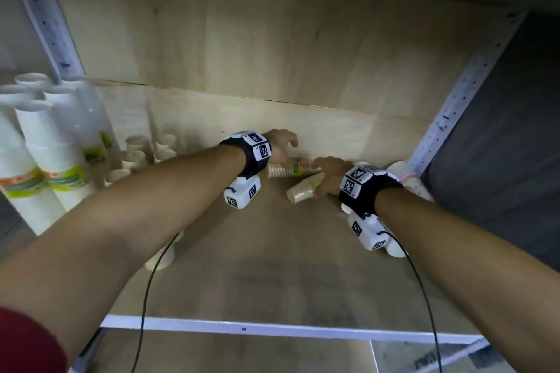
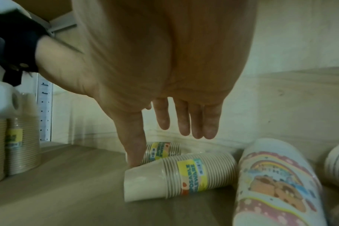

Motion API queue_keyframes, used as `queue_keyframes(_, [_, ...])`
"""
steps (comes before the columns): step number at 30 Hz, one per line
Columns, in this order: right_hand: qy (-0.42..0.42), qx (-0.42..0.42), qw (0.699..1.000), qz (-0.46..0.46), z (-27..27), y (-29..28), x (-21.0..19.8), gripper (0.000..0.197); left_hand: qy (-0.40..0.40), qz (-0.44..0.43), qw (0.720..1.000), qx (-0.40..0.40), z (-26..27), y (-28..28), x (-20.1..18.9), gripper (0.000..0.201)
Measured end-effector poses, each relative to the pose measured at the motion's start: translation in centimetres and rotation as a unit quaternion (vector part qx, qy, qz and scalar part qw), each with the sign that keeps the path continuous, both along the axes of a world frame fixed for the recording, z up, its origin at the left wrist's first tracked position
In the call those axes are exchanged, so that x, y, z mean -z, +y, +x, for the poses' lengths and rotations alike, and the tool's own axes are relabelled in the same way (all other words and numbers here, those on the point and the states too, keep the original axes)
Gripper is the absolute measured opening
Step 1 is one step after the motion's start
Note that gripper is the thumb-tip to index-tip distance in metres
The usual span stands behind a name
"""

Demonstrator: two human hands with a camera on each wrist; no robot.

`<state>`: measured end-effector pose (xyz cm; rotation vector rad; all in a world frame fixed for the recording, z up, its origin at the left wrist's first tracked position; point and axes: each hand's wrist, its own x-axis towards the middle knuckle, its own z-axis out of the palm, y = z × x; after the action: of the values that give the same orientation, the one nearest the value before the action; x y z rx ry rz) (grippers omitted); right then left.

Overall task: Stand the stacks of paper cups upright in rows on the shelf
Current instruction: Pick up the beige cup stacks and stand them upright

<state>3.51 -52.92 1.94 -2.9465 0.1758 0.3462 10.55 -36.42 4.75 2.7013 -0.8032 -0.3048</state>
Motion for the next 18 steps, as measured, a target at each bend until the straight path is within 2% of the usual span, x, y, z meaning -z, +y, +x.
queue_keyframes(4, [-0.009,-0.022,1.000,-0.008,0.1,0.7,0.6,0.078,0.006,-0.010,1.000,-0.006,0.9,-1.1,2.1,0.063])
queue_keyframes(11, [0.018,-0.016,0.999,-0.040,1.7,0.8,1.8,0.076,-0.008,-0.001,1.000,-0.030,1.8,-1.5,4.4,0.064])
queue_keyframes(13, [0.022,-0.009,0.998,-0.054,2.4,0.7,3.0,0.073,-0.015,0.016,0.999,-0.024,2.0,-1.5,4.8,0.057])
queue_keyframes(16, [0.016,-0.008,0.999,-0.045,6.5,-1.9,7.9,0.071,-0.024,0.029,0.999,-0.021,2.3,-1.7,5.2,0.057])
queue_keyframes(18, [0.006,-0.038,0.997,-0.066,5.6,-1.5,7.1,0.071,-0.033,0.029,0.999,-0.020,2.6,-1.8,5.5,0.056])
